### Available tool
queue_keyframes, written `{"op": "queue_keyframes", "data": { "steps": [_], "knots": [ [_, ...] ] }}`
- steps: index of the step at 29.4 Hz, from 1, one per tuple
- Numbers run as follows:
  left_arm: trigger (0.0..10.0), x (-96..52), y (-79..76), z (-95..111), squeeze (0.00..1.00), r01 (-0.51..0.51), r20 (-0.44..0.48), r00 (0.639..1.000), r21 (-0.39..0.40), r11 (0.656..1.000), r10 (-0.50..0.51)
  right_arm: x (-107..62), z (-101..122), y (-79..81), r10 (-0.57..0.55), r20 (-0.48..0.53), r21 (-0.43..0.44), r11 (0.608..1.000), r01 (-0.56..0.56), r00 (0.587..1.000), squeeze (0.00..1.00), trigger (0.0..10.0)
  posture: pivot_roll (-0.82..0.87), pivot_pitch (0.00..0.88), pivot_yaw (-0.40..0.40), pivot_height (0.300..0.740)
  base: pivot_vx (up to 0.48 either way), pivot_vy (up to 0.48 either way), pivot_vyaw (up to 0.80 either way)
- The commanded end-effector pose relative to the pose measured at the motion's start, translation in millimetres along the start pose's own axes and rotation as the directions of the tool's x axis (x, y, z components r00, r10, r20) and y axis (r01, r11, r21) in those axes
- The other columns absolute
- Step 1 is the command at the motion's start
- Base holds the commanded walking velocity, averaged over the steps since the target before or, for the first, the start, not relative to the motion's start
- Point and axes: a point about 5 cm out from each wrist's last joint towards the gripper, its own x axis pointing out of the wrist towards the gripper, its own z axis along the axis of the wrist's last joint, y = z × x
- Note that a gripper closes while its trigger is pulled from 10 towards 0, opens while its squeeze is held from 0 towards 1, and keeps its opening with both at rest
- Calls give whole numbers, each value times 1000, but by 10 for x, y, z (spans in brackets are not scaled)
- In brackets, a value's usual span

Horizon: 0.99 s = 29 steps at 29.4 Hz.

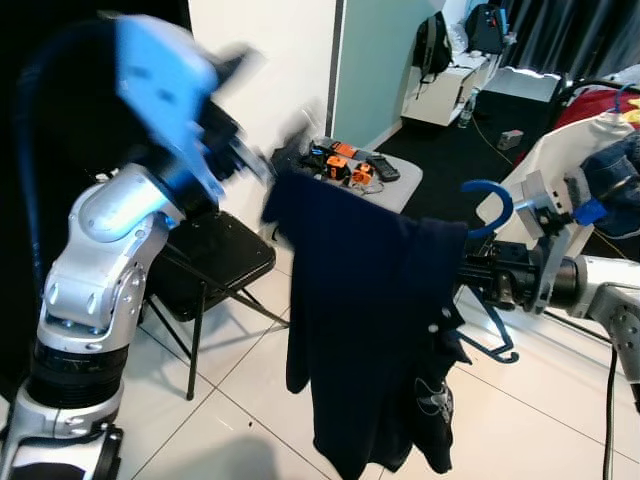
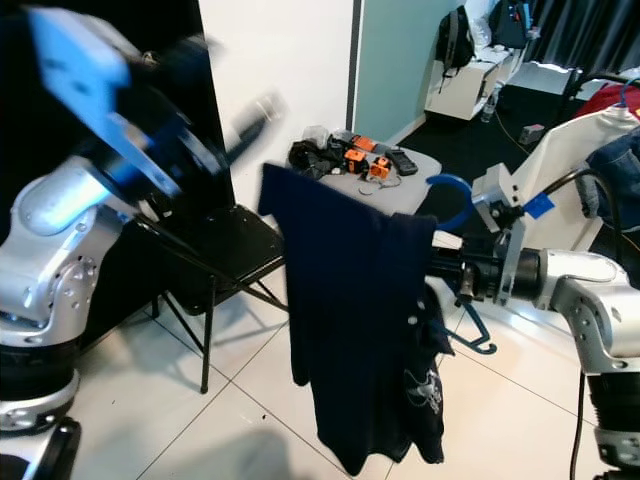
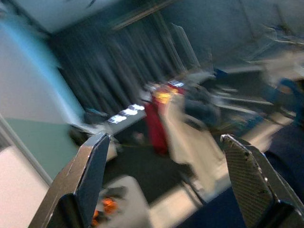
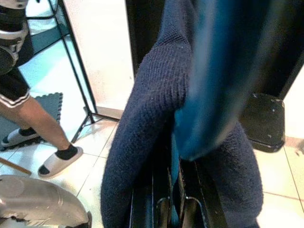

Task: Hang hanger

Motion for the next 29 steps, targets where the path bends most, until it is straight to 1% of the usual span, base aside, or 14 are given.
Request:
{"op": "queue_keyframes", "data": {
  "steps": [1,3,4,5,7,9,10,11,12,15,22,26,27,29],
  "knots": [
    [10000,15,-43,-19,0,97,-32,995,-14,995,-97,21,114,10,40,12,-59,997,-40,999,0,10000,-92,0,-8,740,0,0,0],
    [10000,9,-98,-67,0,306,-128,943,-35,951,-308,91,121,8,101,-19,-80,992,-102,995,0,10000,-91,0,-3,740,0,0,0],
    [10000,9,-98,-67,0,306,-128,943,-35,951,-308,91,121,8,101,-19,-80,992,-102,995,0,10000,-91,0,-3,740,0,0,0],
    [10000,-21,-103,-86,0,394,-187,900,-44,918,-395,132,117,8,127,-39,-87,988,-130,991,0,10000,-88,0,-5,740,0,0,0],
    [10000,-21,-103,-86,0,394,-187,900,-44,918,-395,132,117,8,127,-39,-87,988,-130,991,0,10000,-88,0,-5,740,0,0,0],
    [10000,-95,-93,-106,0,493,-260,825,-99,864,-501,176,103,4,156,-69,-99,982,-163,985,0,10000,-83,0,-5,740,0,0,0],
    [10000,-95,-93,-106,0,493,-260,825,-99,864,-501,176,103,4,156,-69,-99,982,-163,985,0,10000,-83,0,-5,740,0,0,0],
    [10000,-147,-78,-128,0,543,-315,773,-119,831,-550,199,110,7,177,-80,-108,977,-185,981,0,10000,-80,0,-5,740,0,0,0],
    [10000,-147,-78,-128,0,543,-315,773,-119,831,-550,199,110,7,177,-80,-108,977,-185,981,0,10000,-80,0,-5,740,0,0,0],
    [10000,-223,-28,-190,0,600,-437,675,-146,787,-595,251,129,24,219,-103,-127,965,-231,970,0,10000,-74,0,-3,740,0,0,0],
    [9608,-273,-11,-288,0,630,-554,576,-167,758,-601,306,143,50,258,-125,-147,950,-275,958,0,10000,-73,0,-1,740,0,0,0],
    [7490,-260,-33,-362,0,633,-603,537,-174,755,-590,369,170,88,293,-134,-168,935,-313,947,0,10000,-74,0,-1,740,0,0,0],
    [3922,-246,-48,-380,0,638,-610,530,-171,751,-589,390,183,101,303,-135,-176,929,-324,943,0,10000,-75,0,0,740,0,0,0],
    [3922,-246,-48,-380,0,638,-610,530,-171,751,-589,390,183,101,303,-135,-176,929,-324,943,0,10000,-75,0,0,740,0,0,0]
  ]
}}
